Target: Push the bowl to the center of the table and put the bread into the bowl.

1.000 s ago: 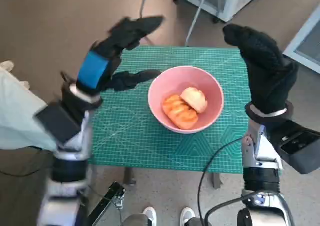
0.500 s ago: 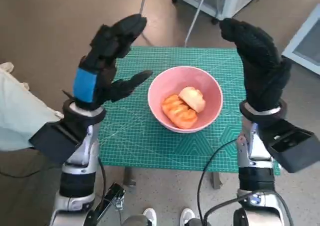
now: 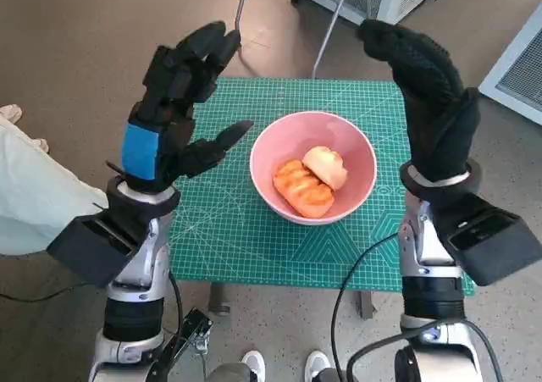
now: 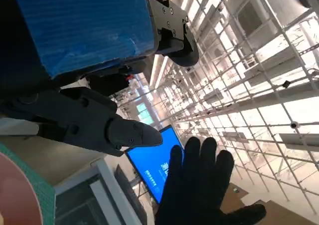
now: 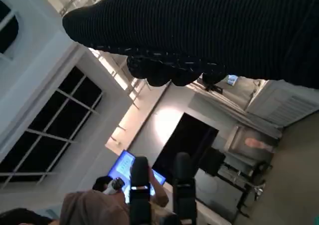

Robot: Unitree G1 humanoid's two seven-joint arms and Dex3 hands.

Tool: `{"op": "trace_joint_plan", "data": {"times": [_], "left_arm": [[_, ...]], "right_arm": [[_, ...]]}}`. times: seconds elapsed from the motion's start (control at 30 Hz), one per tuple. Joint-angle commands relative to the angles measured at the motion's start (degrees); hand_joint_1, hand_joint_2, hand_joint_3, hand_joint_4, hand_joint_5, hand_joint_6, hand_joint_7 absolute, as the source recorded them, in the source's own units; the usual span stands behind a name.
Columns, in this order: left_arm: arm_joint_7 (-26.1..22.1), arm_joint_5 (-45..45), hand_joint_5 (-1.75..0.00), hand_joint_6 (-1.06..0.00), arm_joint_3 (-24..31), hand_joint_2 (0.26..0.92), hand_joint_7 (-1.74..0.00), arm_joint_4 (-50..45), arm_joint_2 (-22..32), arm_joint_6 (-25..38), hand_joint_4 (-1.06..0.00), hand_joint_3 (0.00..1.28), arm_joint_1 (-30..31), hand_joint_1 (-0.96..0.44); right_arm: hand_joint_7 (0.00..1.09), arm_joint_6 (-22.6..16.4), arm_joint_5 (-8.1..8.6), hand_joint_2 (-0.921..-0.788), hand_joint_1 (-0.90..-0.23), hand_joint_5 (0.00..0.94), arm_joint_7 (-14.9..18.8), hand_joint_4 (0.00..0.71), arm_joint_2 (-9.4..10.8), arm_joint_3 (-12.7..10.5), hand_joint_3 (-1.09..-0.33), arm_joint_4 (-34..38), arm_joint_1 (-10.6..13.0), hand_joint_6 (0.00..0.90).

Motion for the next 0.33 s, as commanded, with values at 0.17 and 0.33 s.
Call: {"op": "trace_joint_plan", "data": {"times": [0.17,0.33], "left_arm": [[1.06,-0.17,-0.01,-0.18,-0.41,0.921,-0.59,-1.36,-0.68,0.32,-0.40,0.20,-0.04,-0.35],[1.29,0.11,-0.01,-0.18,-0.60,0.921,-0.60,-1.25,-0.78,-0.01,-0.41,0.20,-0.04,-0.34]], "right_arm": [[0.80,2.64,0.84,-0.921,-0.694,0.000,0.62,0.269,-1.10,0.22,-0.793,-0.67,-0.09,-0.001],[0.80,3.85,1.35,-0.921,-0.693,0.000,0.92,0.268,-1.25,0.30,-0.792,-1.27,-0.08,-0.001]]}}
